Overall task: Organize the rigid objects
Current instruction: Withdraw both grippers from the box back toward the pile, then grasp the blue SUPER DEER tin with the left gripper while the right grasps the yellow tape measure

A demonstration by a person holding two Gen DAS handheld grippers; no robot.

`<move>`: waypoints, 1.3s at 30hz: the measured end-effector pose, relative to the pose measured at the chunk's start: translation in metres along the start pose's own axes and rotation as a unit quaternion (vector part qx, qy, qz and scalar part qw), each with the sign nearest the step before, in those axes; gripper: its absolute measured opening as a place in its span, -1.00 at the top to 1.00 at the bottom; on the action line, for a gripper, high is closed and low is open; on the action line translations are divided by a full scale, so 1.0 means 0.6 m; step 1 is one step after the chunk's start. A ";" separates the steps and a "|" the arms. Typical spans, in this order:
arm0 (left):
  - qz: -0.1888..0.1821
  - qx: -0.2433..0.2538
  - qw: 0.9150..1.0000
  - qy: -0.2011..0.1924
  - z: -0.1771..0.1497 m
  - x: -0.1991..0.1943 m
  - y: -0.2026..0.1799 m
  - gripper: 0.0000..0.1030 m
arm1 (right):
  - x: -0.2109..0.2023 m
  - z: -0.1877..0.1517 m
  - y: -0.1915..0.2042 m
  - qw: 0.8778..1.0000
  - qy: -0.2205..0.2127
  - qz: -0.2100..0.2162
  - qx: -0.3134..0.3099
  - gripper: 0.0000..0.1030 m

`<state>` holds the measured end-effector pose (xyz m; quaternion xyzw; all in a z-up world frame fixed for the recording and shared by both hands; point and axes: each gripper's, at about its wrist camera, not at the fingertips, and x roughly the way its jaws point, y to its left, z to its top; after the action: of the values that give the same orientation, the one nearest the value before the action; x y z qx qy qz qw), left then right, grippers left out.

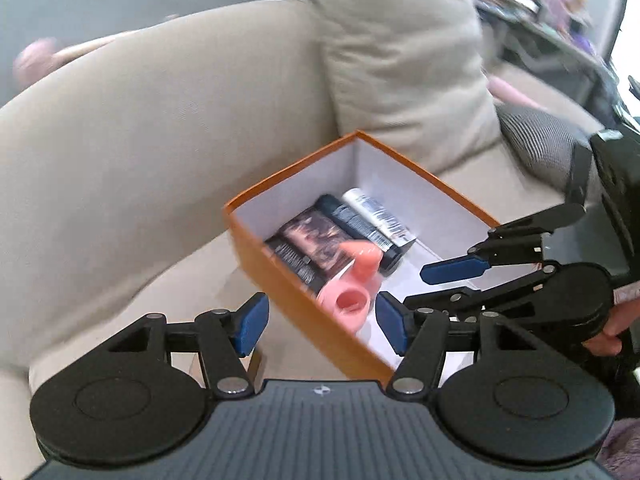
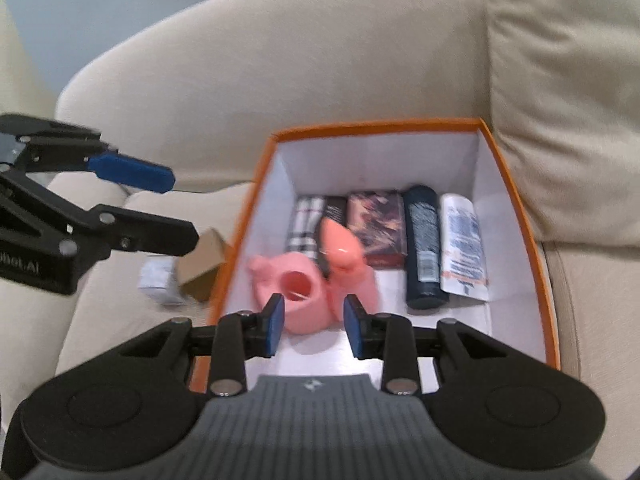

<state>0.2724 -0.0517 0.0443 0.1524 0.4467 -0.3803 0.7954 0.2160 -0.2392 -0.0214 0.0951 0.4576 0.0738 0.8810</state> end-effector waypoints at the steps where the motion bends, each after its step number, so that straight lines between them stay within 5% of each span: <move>1: 0.004 -0.018 1.000 0.002 -0.014 -0.009 0.007 -0.41 | -0.008 -0.001 0.014 1.000 -0.005 0.005 -0.009 0.33; 9: 0.051 -0.144 0.988 0.036 -0.165 -0.055 0.032 -0.32 | -0.042 -0.046 0.140 0.996 -0.020 0.030 -0.078 0.33; 19: 0.060 -0.193 0.976 0.088 -0.294 0.011 0.009 -0.32 | 0.013 -0.157 0.241 0.973 0.034 -0.010 -0.229 0.33; 26: 0.071 -0.207 0.969 0.113 -0.304 0.070 0.019 -0.32 | 0.068 -0.189 0.264 0.941 0.076 -0.060 -0.324 0.34; 33: 0.068 -0.208 0.967 0.131 -0.323 0.097 0.016 -0.32 | 0.110 -0.226 0.282 0.883 0.092 -0.113 -0.445 0.39; 39: 0.076 -0.207 0.962 0.162 -0.321 0.129 0.015 -0.19 | 0.138 -0.243 0.277 0.849 0.105 -0.126 -0.503 0.39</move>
<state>0.1885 0.0298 -0.1274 0.0779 0.6258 -0.1883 0.7529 0.1365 -0.0451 -0.1298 -0.4277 0.4555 0.1917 0.7569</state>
